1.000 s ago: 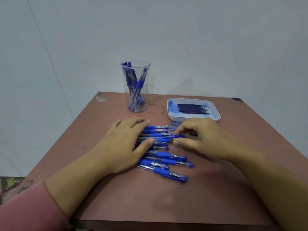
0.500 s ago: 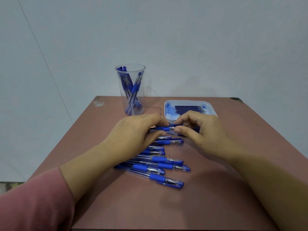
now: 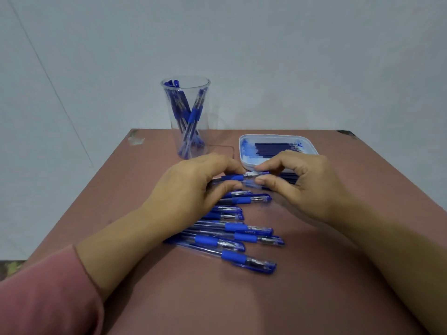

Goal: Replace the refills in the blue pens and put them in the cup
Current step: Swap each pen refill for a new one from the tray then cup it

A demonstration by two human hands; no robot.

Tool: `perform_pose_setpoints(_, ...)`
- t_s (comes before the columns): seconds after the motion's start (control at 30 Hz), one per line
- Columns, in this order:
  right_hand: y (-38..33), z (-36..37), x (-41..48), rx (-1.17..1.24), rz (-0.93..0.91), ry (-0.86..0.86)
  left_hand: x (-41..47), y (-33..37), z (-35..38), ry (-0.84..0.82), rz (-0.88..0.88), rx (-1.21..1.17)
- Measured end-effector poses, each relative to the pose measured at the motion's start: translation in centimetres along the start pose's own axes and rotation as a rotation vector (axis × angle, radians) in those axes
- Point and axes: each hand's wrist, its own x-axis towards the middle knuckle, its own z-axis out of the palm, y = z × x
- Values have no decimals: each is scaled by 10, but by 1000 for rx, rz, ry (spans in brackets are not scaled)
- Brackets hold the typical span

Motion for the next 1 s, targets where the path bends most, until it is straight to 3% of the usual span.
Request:
perform_pose_setpoints(0.43, -1, -3, -5, -78, -62, -58, -3, 7, 0, -123, -109, -175)
perform_pose_setpoints(0.57, 7, -16, -5, -112, -6, -38, -6, 0, -7, -79, -199, -254)
perform_pose_setpoints(0.8, 8, -17, -3, -90, 88, -267, -1, -6, -4, -50, -149, -66)
perform_pose_setpoints(1.0, 11, -22, -6, -126, 68, -450, -3, -12, -10, -75, -65, -49)
